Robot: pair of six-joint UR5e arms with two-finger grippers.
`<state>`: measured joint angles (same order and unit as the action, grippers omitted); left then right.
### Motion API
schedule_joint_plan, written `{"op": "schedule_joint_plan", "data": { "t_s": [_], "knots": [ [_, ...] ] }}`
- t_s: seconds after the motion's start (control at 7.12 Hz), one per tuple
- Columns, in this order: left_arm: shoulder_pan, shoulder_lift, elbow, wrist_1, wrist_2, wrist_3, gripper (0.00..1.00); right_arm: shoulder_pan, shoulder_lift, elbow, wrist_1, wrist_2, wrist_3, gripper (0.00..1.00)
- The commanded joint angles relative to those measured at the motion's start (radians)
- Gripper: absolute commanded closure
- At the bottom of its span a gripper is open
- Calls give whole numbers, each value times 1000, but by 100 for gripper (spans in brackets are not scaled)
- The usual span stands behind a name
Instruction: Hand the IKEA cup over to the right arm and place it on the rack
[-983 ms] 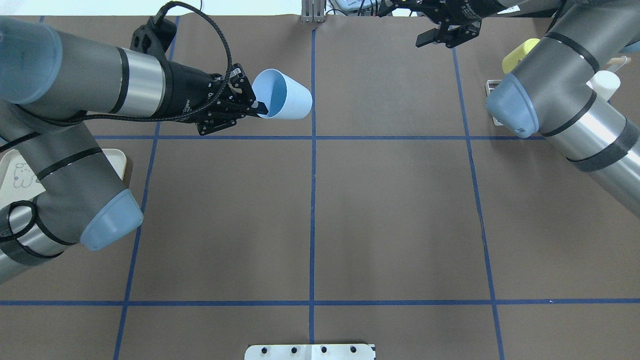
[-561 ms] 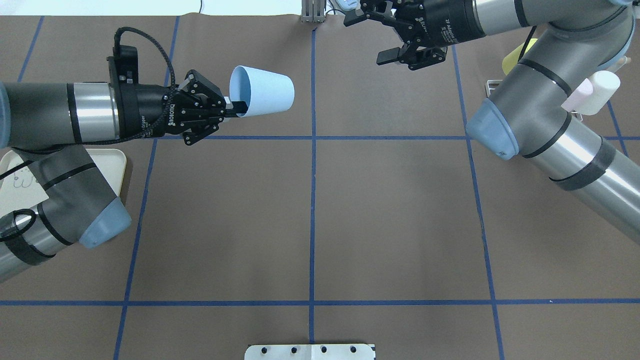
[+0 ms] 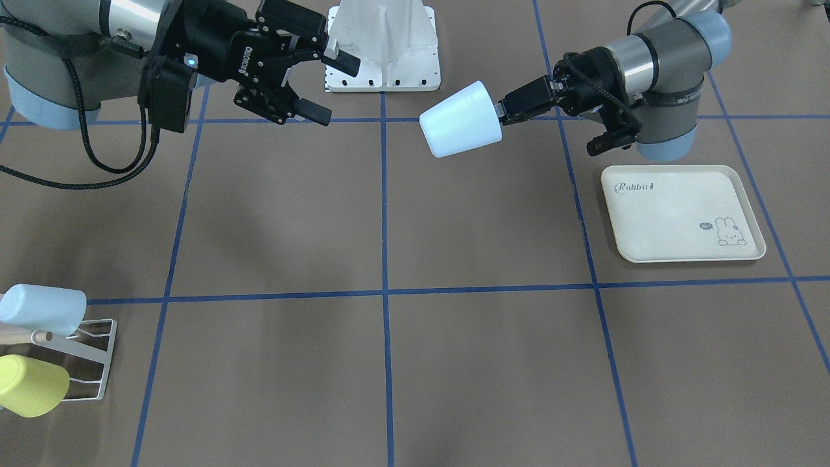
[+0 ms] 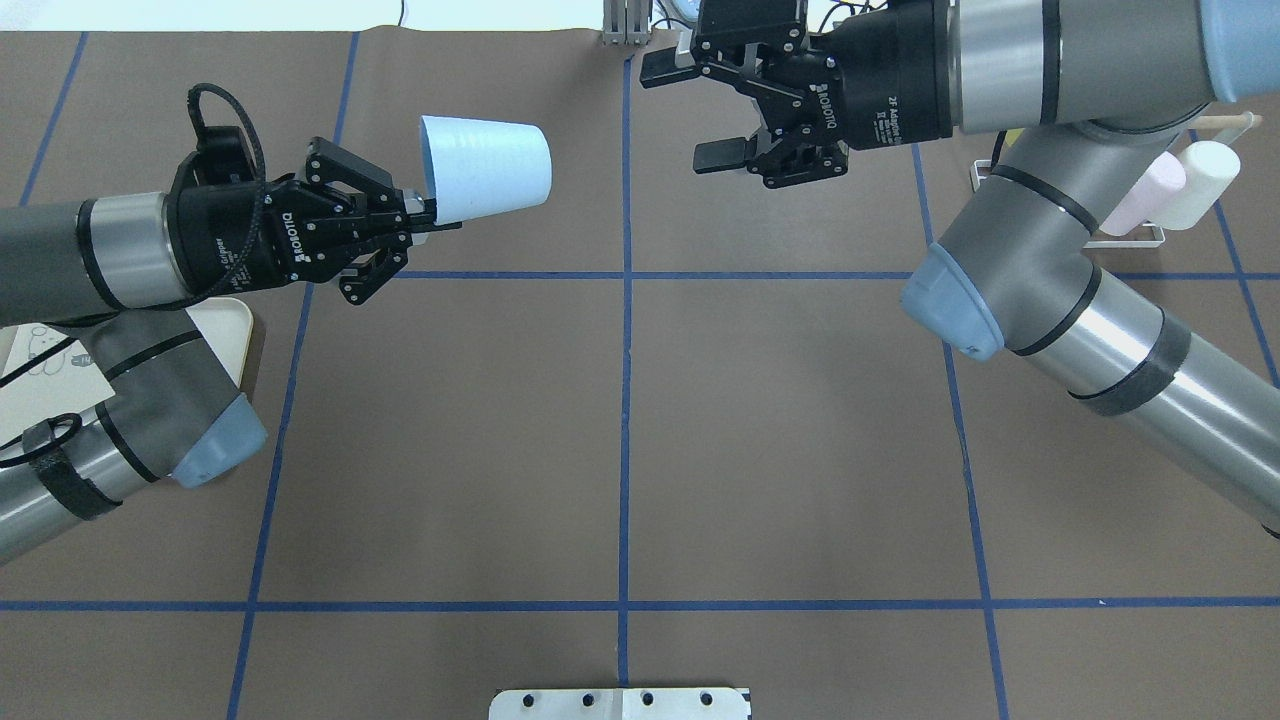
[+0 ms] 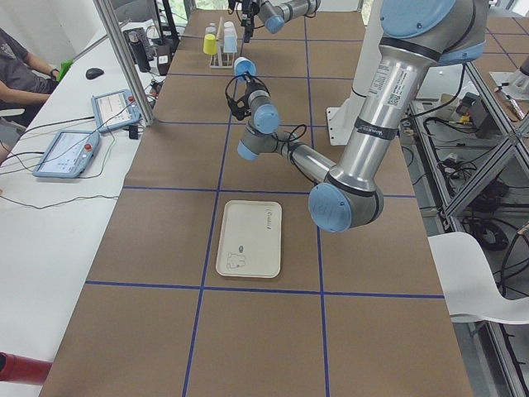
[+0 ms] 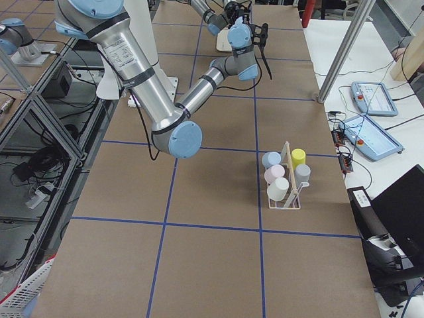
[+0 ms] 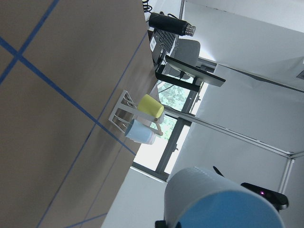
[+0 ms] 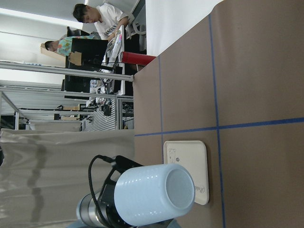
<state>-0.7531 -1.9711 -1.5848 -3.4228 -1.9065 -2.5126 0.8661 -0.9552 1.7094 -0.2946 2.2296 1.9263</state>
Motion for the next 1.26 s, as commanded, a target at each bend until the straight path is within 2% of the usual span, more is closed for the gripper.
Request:
{"op": "schedule_joint_plan", "data": {
  "t_s": [0.0, 0.42, 0.84, 1.12],
  "knots": [
    [14, -9, 6, -126, 26, -139, 100, -39, 0, -1, 99, -25, 16, 2],
    [43, -20, 6, -234, 67, -273, 100, -130, -2, -2, 234, -152, 57, 2],
    [145, -26, 2, -346, 189, -308, 100, -151, 3, -1, 249, -185, 60, 2],
    [186, -26, 0, -348, 228, -307, 100, -163, 6, 6, 249, -201, 81, 2]
  ]
}}
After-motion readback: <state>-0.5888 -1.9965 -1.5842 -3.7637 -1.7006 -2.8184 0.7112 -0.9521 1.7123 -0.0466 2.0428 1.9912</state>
